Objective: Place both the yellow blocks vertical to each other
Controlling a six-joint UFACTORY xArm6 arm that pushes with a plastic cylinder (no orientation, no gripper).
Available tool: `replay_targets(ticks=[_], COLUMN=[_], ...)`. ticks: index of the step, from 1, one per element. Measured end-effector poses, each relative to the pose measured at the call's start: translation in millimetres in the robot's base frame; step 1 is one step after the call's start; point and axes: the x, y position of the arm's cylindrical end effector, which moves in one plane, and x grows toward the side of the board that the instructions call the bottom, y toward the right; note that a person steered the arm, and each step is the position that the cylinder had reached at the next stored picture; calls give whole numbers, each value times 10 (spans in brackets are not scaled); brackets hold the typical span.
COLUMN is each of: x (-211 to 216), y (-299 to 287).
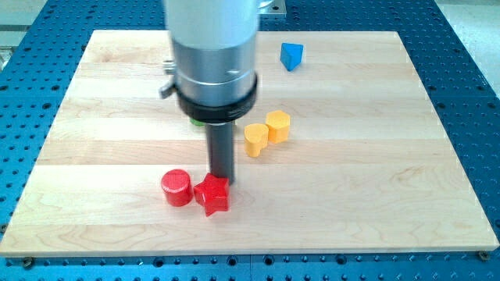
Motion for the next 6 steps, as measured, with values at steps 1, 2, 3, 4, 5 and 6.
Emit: replay_targets(ticks=[1,2,3,4,5,6], x=[-381,-575,-576,-576,-807,-911], y=[-107,638,1334,747,785,1167])
